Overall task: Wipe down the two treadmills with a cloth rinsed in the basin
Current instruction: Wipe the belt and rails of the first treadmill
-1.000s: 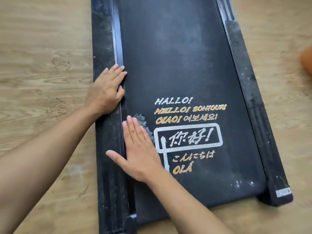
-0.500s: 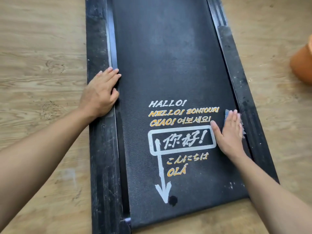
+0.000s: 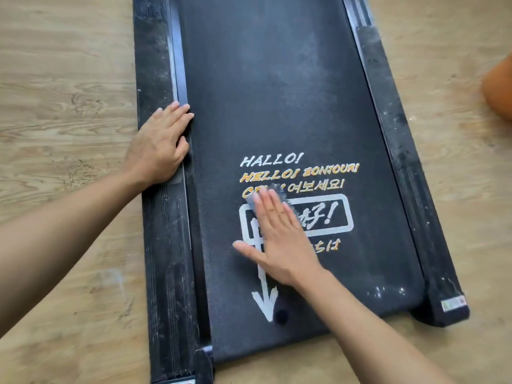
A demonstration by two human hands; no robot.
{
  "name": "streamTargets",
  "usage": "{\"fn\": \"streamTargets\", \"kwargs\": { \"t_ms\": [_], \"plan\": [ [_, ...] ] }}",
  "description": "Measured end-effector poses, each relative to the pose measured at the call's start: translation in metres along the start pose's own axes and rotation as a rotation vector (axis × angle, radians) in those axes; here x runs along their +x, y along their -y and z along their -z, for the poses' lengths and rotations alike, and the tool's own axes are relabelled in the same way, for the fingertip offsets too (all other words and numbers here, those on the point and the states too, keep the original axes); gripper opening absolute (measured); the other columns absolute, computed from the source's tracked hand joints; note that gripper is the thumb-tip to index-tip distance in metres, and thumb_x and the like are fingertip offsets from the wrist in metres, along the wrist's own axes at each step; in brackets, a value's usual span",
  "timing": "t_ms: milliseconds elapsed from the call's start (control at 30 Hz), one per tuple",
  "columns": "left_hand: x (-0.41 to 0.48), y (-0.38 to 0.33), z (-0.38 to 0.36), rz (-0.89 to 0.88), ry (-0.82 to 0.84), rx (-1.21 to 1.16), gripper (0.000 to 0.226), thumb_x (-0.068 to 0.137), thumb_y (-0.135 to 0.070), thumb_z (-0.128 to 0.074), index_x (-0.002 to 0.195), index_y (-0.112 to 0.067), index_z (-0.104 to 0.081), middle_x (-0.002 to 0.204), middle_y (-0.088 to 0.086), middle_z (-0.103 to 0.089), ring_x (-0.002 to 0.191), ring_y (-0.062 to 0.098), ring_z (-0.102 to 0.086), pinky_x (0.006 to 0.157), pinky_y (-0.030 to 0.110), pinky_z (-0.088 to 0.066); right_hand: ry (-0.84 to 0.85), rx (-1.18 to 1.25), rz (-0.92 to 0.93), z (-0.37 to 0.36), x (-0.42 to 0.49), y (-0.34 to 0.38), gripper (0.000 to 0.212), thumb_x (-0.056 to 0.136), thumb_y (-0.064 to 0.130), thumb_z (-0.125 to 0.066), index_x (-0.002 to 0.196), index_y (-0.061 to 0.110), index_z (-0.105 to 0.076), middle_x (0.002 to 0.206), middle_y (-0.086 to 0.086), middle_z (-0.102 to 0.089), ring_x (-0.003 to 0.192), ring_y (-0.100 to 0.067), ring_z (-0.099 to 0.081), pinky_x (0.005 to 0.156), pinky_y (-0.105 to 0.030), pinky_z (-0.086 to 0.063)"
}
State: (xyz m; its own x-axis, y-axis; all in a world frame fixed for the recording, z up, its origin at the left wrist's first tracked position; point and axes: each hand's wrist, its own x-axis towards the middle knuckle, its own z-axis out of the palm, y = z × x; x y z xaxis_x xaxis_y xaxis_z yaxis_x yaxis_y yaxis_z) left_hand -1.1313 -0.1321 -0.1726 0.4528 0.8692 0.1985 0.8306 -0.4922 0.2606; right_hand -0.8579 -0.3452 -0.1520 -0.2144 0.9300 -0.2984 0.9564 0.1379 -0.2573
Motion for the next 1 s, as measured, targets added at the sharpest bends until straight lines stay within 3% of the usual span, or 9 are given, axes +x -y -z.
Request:
{"fn": "streamTargets", "kwargs": {
  "t_ms": [167,233,333,400,467,533,633,800,1000],
  "plan": [
    [0.003,-0.003,-0.004,0.019,-0.017,-0.014,0.059,0.097,-0.024,-0.04,0.154,-0.008,-0.05,0.165,0.007,-0.043,0.158,0.024,-0.03,0.132,0.041,-0.017,-0.021,0.074,-0.513,0.042,-0.049,-0.17,0.116,0.08,0.097,0.0,0.167,0.021,0.008,0.174,0.002,0.019,0.158,-0.011,0.022,0.131,-0.048,0.0],
    [0.004,-0.005,-0.004,0.033,-0.021,-0.02,0.059,0.097,-0.024,-0.041,0.153,-0.009,-0.051,0.165,0.006,-0.045,0.158,0.023,-0.031,0.132,0.04,-0.017,-0.028,0.191,-0.621,0.051,-0.049,-0.186,0.128,0.071,0.102,0.005,0.167,0.018,0.009,0.174,0.0,0.019,0.158,-0.012,0.022,0.13,-0.048,0.005],
    [0.004,-0.006,-0.002,0.036,-0.039,-0.028,0.058,0.096,-0.024,-0.041,0.152,-0.009,-0.053,0.164,0.006,-0.046,0.157,0.022,-0.032,0.132,0.039,-0.017,-0.1,0.249,-0.691,0.046,-0.027,-0.147,0.14,0.064,0.105,0.008,0.166,0.009,0.01,0.173,-0.01,0.019,0.159,-0.021,0.023,0.129,-0.049,0.01],
    [0.003,-0.008,-0.003,0.043,-0.034,-0.026,0.058,0.096,-0.023,-0.041,0.151,-0.009,-0.054,0.163,0.007,-0.047,0.157,0.023,-0.033,0.132,0.039,-0.018,-0.089,0.229,-0.557,0.031,-0.013,-0.092,0.132,0.072,0.101,0.004,0.165,0.008,0.013,0.172,-0.012,0.025,0.157,-0.022,0.028,0.128,-0.047,0.016],
    [0.003,-0.01,-0.001,0.055,-0.035,-0.032,0.058,0.094,-0.022,-0.042,0.149,-0.008,-0.055,0.162,0.008,-0.048,0.156,0.025,-0.035,0.131,0.042,-0.02,-0.049,0.234,-0.302,0.009,0.003,-0.011,0.12,0.082,0.095,-0.001,0.164,0.009,0.015,0.17,-0.009,0.03,0.155,-0.019,0.033,0.126,-0.043,0.02],
    [0.003,-0.01,0.0,0.049,-0.026,-0.047,0.058,0.094,-0.021,-0.043,0.148,-0.007,-0.056,0.162,0.008,-0.048,0.156,0.025,-0.035,0.131,0.044,-0.022,0.002,0.201,-0.074,-0.011,0.011,0.07,0.109,0.091,0.087,-0.008,0.165,0.009,0.013,0.17,-0.008,0.03,0.154,-0.018,0.035,0.128,-0.044,0.016],
    [0.0,-0.006,0.001,0.038,-0.018,-0.044,0.057,0.095,-0.021,-0.043,0.148,-0.007,-0.056,0.162,0.008,-0.048,0.156,0.025,-0.035,0.131,0.043,-0.021,0.047,0.166,0.033,-0.022,0.017,0.119,0.1,0.099,0.078,-0.017,0.165,0.01,0.011,0.171,-0.005,0.028,0.154,-0.014,0.035,0.13,-0.044,0.011],
    [0.001,0.001,-0.004,0.007,-0.003,-0.033,0.058,0.098,-0.024,-0.04,0.152,-0.006,-0.05,0.165,0.009,-0.043,0.157,0.026,-0.031,0.131,0.044,-0.018,0.024,0.017,0.025,-0.008,-0.019,0.017,0.102,0.097,0.082,-0.023,0.166,0.016,0.011,0.173,0.002,0.023,0.157,-0.01,0.026,0.131,-0.04,0.005],
    [0.005,0.001,-0.009,-0.003,0.0,-0.038,0.06,0.097,-0.024,-0.039,0.153,-0.005,-0.049,0.165,0.011,-0.043,0.158,0.028,-0.03,0.13,0.042,-0.014,-0.016,0.058,-0.513,0.042,-0.078,-0.182,0.108,0.088,0.092,-0.008,0.166,0.021,0.012,0.172,0.004,0.023,0.156,-0.008,0.026,0.131,-0.048,-0.003]
  ]
}}
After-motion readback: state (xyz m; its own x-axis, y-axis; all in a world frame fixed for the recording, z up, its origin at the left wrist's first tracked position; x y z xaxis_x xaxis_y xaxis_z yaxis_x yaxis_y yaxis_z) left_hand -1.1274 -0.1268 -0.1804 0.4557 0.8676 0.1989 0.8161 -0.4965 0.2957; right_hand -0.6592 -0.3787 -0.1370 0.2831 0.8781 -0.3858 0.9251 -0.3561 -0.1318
